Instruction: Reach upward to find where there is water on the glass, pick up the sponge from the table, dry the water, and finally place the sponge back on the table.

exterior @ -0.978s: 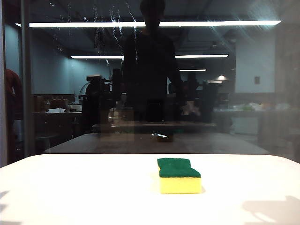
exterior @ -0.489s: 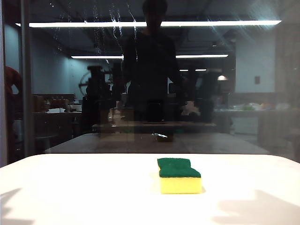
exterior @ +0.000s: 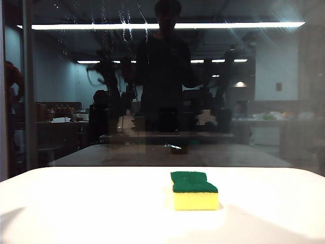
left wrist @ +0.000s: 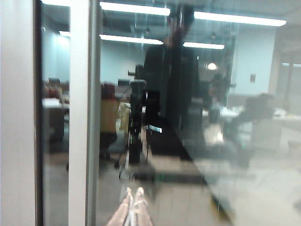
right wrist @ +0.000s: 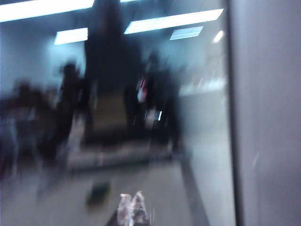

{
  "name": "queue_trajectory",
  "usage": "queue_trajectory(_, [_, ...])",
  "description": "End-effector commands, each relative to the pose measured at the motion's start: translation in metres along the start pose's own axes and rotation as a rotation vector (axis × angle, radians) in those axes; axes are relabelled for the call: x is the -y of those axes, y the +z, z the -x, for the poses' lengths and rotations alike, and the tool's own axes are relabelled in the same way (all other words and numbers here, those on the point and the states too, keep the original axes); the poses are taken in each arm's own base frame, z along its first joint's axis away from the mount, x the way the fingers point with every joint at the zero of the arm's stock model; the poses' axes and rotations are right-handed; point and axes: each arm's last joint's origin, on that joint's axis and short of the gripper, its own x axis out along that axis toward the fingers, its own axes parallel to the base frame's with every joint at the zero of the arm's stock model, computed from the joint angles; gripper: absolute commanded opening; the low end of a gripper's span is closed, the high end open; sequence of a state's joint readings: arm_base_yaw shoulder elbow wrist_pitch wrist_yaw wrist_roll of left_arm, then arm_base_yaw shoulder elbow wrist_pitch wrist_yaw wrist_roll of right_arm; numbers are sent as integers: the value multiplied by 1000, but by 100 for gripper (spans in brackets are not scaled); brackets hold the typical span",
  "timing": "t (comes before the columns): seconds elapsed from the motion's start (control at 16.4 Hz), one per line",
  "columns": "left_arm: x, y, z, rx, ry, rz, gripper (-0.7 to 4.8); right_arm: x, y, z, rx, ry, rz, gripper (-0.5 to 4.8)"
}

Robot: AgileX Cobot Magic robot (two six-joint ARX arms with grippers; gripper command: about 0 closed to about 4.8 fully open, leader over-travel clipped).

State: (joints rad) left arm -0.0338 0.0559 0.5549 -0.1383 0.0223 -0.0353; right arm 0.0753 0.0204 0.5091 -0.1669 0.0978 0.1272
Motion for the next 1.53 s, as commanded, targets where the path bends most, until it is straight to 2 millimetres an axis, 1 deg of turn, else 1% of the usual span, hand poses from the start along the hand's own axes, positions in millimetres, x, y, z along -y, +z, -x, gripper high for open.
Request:
queue_trajectory(0.06, [3, 69, -20, 43, -44, -3, -6, -8, 60, -6, 23, -12, -14, -9])
queue_trajectory(0.12, [4, 89, -31, 49, -71, -4, -6, -11, 78, -14, 9, -10, -13, -9])
queue_trajectory(0.18, [6, 105, -39, 55, -96, -5, -6, -13, 91, -21, -6, -12, -12, -9])
queue_trajectory(0.24, [7, 123, -52, 61, -120, -6, -6, -17, 111, -32, -24, -14, -11, -9])
queue_trajectory(0.31, [7, 144, -70, 68, -126, -7, -6, -22, 132, -47, -30, 0, -12, -9])
queue_trajectory(0.37, [7, 156, -84, 67, -127, -6, -6, -26, 148, -60, -30, 23, -13, -9])
queue_trajectory(0.49, [8, 176, -116, 56, -146, -2, -6, -34, 177, -89, -18, 88, -15, -9])
queue_trajectory(0.55, [8, 183, -131, 52, -169, -3, -6, -38, 190, -106, -12, 116, -16, -9])
queue_trajectory(0.67, [9, 193, -159, 36, -186, -2, -6, -45, 208, -134, -19, 158, -39, -9])
queue_trajectory(0.79, [8, 199, -185, 16, -185, 4, -6, -49, 217, -161, -75, 178, -62, -9])
queue_trajectory(0.92, [8, 203, -209, -2, -185, 6, -6, -55, 225, -196, -147, 209, -64, -9])
queue_trajectory(0.98, [8, 205, -217, -14, -184, 7, -6, -57, 228, -210, -148, 220, -65, -9])
queue_trajectory(1.1, [8, 210, -228, -3, -184, 6, -6, -60, 233, -232, -120, 228, -64, -9])
queue_trajectory(1.28, [7, 211, -240, -5, -180, 6, -6, -62, 234, -251, -101, 234, -63, -9])
queue_trajectory(1.53, [6, 200, -254, -38, -172, 9, -6, -62, 228, -259, -119, 231, -61, -9])
